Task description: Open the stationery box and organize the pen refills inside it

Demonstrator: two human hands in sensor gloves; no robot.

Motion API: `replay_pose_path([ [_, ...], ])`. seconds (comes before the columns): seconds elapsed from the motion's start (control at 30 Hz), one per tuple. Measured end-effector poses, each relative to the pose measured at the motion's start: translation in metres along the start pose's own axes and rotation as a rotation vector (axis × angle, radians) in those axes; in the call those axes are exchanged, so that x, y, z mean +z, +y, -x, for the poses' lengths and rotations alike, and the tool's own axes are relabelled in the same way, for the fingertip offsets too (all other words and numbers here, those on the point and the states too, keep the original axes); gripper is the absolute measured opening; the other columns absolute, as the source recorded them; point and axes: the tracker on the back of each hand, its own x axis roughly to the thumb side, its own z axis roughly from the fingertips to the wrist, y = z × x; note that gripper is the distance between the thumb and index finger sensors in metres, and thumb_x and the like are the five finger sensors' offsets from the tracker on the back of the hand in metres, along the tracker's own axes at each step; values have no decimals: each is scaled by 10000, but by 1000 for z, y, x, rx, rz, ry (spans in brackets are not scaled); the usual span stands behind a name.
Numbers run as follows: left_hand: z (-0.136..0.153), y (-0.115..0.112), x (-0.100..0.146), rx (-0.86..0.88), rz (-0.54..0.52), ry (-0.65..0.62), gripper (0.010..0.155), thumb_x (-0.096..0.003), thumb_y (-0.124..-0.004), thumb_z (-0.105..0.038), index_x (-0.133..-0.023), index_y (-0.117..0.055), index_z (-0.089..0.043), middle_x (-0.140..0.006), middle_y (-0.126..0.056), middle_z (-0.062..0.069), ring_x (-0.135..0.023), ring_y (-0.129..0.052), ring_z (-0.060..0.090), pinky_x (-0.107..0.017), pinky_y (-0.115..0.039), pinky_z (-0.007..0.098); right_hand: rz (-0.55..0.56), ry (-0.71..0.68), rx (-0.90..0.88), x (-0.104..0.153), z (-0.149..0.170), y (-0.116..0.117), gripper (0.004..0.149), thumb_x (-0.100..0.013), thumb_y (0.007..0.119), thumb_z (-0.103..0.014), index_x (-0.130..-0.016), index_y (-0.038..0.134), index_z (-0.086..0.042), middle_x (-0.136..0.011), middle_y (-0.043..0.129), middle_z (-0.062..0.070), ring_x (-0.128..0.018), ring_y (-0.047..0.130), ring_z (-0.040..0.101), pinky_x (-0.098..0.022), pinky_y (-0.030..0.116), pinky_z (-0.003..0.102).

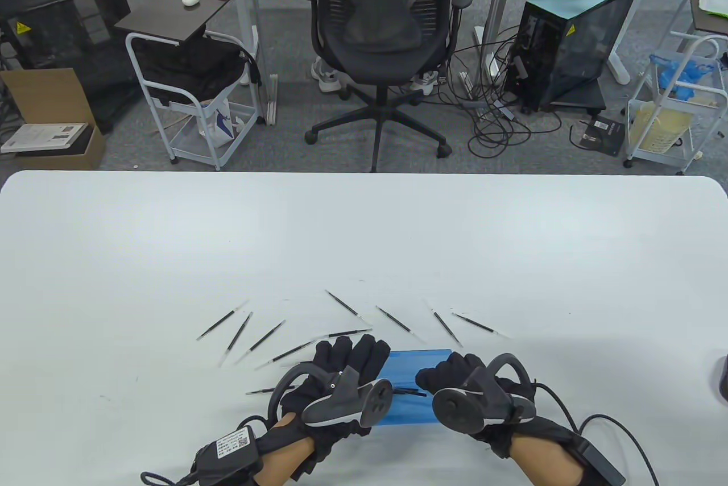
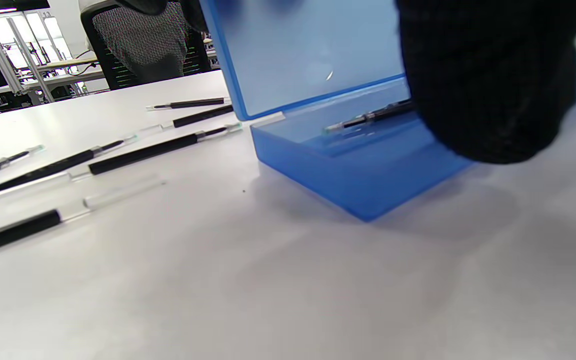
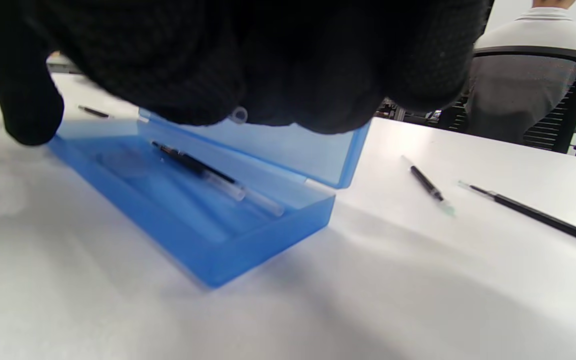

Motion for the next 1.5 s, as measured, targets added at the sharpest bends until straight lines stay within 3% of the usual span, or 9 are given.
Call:
replay_pose_path([
  [0.23,1,0,0,-1,-6,3,1241,-364,-851,-623,-1126,46,-230,-1283,-67,56,-1200,-328,433,-873,-371,664,-42,-59,137,-17,-21,20,583,-436,912,-291,-961,728,-119,-757,979,75,-648,977,335,-554,822,546],
  [0.53,0,0,0,-2,-5,3,1243,-364,-852,-623,-1126,47,-229,-1282,-66,58,-1198,-328,437,-873,-371,664,-1,-43,188,-21,-27,23,586,-444,904,-297,-971,719,-121,-771,976,70,-654,977,328,-550,824,533],
  [0.73,0,0,-1,-1,-5,2,1242,-364,-851,-623,-1126,47,-227,-1282,-67,60,-1199,-329,436,-873,-371,664,24,-36,152,-19,-25,18,581,-442,903,-302,-968,726,-130,-761,983,64,-647,981,322,-545,828,526],
  [0.87,0,0,0,-1,-5,2,1240,-365,-851,-622,-1126,46,-229,-1282,-67,56,-1198,-330,435,-874,-372,662,88,-15,92,-13,-18,3,574,-439,904,-305,-961,735,-135,-750,989,59,-635,988,315,-539,833,521],
  [1.2,0,1,0,-2,0,2,1239,-365,-849,-623,-1125,48,-230,-1281,-63,55,-1199,-329,435,-874,-371,662,260,258,-41,12,47,-37,563,-447,902,-297,-960,743,-129,-748,993,66,-626,990,320,-536,832,526],
  [1.5,0,1,0,-1,1,3,1240,-367,-848,-624,-1124,51,-229,-1281,-62,60,-1199,-326,435,-873,-370,664,121,512,-85,0,110,-23,564,-453,900,-290,-967,740,-123,-754,992,75,-636,984,330,-539,826,533],
])
